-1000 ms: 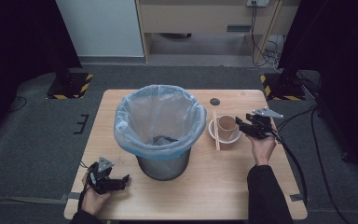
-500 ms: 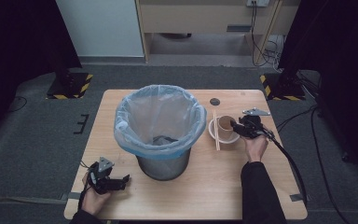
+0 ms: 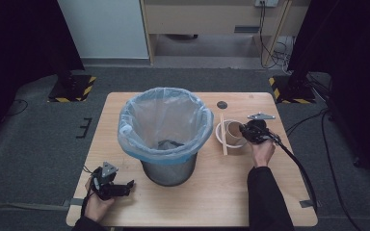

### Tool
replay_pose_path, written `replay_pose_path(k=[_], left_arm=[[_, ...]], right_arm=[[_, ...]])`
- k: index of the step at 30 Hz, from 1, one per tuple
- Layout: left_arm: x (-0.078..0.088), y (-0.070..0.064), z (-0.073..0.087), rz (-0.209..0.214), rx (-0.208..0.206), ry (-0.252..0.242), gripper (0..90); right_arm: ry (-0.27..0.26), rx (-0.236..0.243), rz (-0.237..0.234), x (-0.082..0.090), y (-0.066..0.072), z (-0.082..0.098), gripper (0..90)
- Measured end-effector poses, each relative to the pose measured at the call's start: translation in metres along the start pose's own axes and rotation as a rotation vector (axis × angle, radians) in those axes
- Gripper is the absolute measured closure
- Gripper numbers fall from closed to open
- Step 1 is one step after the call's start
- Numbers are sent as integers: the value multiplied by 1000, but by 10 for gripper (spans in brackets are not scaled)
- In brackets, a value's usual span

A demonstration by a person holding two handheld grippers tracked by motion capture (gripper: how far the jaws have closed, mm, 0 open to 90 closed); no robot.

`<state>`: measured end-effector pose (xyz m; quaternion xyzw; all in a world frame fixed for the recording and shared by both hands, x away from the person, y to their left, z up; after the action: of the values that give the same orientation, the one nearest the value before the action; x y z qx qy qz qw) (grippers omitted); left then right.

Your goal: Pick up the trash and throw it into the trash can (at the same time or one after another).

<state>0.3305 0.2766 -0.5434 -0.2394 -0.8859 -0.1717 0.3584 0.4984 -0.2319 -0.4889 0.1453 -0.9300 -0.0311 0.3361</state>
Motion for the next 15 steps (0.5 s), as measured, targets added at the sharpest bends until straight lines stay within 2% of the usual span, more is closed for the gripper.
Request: replay_pose_path(k=[8,15], left_arm=[[0,0,0,0,0,0,0],[0,0,0,0,0,0,0]], right_arm=[[-25,-26,-21,6,1,-3,834],[-92,-48,-47,20,-1,-11,837]])
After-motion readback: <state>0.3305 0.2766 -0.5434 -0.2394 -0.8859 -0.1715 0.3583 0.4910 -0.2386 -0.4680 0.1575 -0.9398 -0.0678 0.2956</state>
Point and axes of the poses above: each handheld gripper's, and its own axes: x roughly backward along the jaws, z roughly out of its underside, y roughly to its left, the point moved 1 cm from there along -x, roughly forward along the jaws, and after that the axes turned 11 degrees about -x, right-handed, at the moved point
